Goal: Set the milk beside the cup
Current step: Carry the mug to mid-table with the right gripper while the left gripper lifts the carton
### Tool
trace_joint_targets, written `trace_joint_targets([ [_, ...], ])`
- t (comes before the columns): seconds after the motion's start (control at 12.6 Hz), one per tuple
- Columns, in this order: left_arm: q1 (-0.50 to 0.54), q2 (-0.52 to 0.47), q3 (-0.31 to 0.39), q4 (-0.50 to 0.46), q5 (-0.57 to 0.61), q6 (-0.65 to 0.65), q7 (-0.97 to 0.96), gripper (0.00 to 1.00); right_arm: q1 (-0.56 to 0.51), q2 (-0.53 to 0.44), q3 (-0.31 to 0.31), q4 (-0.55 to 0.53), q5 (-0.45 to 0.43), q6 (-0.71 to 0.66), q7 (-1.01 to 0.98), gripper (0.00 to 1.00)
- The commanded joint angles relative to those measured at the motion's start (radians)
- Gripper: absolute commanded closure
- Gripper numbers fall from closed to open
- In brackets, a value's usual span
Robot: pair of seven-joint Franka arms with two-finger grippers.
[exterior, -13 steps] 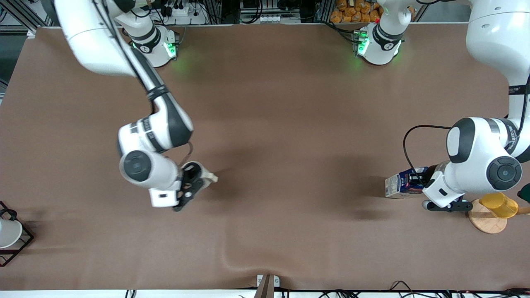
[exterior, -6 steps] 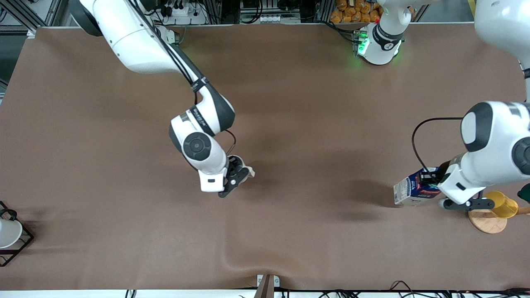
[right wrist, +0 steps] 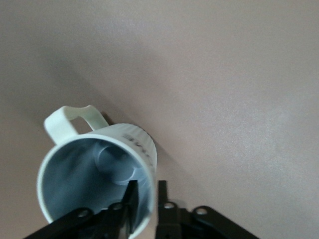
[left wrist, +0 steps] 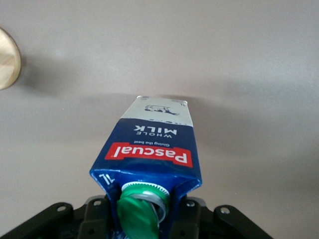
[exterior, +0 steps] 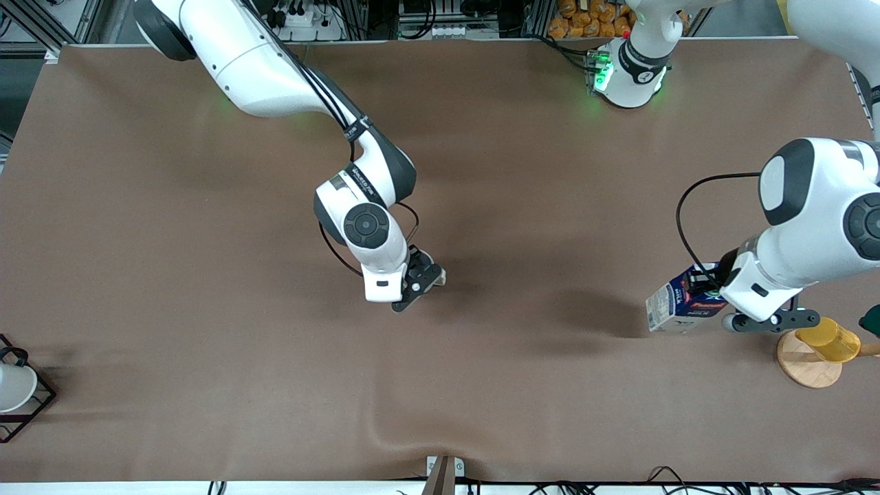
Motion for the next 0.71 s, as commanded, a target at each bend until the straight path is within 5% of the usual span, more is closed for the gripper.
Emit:
trace_joint_targets([
  [0.0,0.016,-0.04,-0.023,-0.051,0.017,-0.003,-0.027,0.55,-0.009,-0.004,-0.006,0.014,-0.003,-0.001,0.022,0.0],
  [0.63,0.008,-0.077,-0.066,-0.075,0.009,-0.058,-0.074,0.52,-0.119,-0.22,-0.006,0.004,0.011,-0.114,0.064,0.0],
])
